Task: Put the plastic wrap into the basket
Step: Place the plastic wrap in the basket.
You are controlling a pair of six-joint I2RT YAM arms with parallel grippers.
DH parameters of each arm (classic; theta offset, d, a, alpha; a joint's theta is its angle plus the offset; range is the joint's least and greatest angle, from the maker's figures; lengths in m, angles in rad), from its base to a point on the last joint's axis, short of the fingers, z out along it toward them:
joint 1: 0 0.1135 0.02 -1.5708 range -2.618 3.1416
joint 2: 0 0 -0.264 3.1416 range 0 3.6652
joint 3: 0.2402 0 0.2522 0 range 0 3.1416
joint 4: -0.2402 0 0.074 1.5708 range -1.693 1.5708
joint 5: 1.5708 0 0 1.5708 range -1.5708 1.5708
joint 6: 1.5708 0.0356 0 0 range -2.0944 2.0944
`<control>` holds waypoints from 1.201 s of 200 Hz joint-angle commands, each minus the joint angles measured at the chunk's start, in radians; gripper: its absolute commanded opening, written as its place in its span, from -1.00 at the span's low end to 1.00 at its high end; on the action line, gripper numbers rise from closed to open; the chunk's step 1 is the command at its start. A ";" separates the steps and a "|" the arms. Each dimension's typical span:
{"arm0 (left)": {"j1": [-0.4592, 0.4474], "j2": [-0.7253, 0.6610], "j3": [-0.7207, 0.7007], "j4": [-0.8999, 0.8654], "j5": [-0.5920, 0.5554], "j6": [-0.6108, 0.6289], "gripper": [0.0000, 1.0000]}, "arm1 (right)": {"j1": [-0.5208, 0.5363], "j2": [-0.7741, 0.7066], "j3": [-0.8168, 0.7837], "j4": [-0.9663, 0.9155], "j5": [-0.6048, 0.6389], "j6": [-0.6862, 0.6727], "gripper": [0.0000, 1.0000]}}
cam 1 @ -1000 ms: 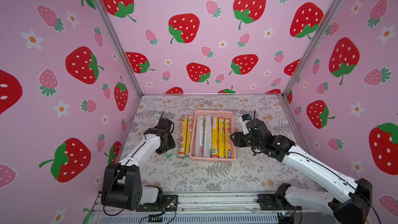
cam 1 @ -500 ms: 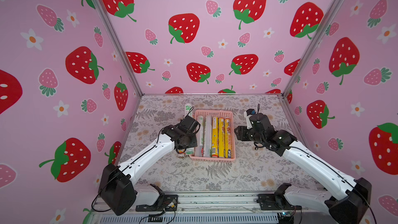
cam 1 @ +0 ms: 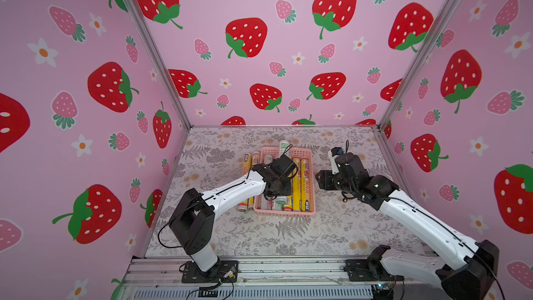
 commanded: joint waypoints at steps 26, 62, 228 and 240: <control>-0.044 0.039 0.086 0.067 -0.008 -0.024 -0.17 | -0.006 -0.018 -0.012 -0.014 0.020 -0.009 0.22; -0.087 0.047 0.083 0.059 -0.021 -0.041 -0.17 | -0.006 -0.016 -0.009 -0.014 0.017 -0.009 0.22; -0.139 0.163 0.112 0.113 0.005 -0.065 -0.03 | -0.007 -0.014 -0.028 0.000 -0.009 0.007 0.22; -0.141 0.168 0.120 0.119 0.016 -0.062 0.01 | -0.006 -0.010 -0.028 0.002 -0.011 0.008 0.22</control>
